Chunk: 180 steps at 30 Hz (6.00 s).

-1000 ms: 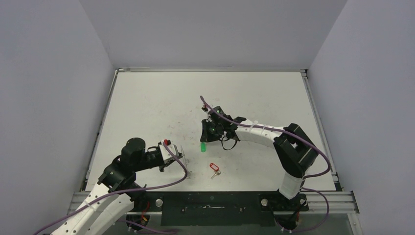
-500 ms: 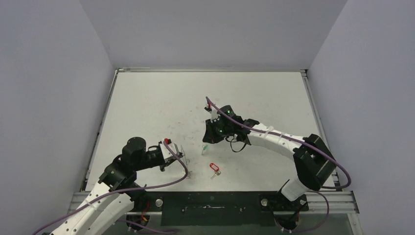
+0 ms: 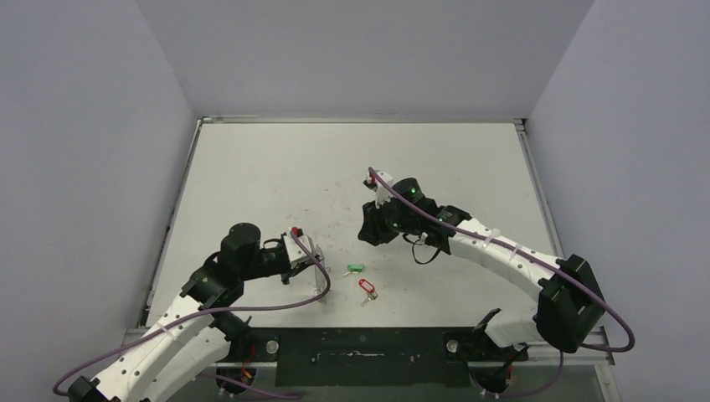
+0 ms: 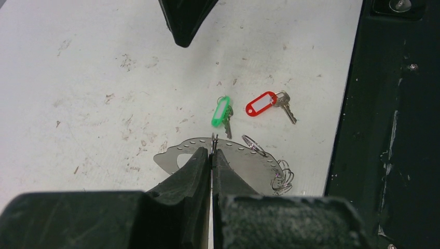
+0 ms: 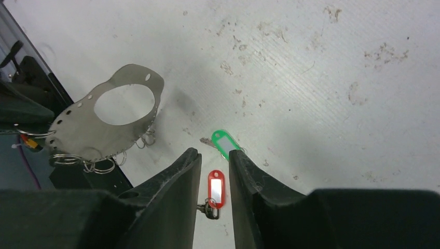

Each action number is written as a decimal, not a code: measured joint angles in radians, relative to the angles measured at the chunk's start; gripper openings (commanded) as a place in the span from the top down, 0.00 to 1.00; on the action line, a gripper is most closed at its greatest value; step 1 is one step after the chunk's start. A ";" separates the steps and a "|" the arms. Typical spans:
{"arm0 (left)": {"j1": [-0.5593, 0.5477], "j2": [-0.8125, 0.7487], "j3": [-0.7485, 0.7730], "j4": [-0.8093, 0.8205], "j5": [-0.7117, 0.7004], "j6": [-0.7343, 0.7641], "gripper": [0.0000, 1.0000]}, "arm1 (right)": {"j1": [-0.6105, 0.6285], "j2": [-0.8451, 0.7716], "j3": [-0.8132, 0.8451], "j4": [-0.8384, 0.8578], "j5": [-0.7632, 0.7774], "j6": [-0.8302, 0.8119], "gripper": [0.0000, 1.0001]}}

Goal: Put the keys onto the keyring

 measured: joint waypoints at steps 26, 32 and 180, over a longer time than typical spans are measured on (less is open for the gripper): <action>0.001 -0.048 -0.022 -0.010 0.013 0.021 1.00 | 0.037 0.249 -0.121 0.009 -0.035 0.166 0.82; 0.001 -0.047 -0.022 -0.010 0.015 0.027 1.00 | 0.068 0.288 -0.119 0.025 -0.035 0.168 0.79; 0.038 0.022 -0.204 0.517 0.157 -0.370 1.00 | 0.105 -0.040 0.053 -0.072 -0.260 -0.140 1.00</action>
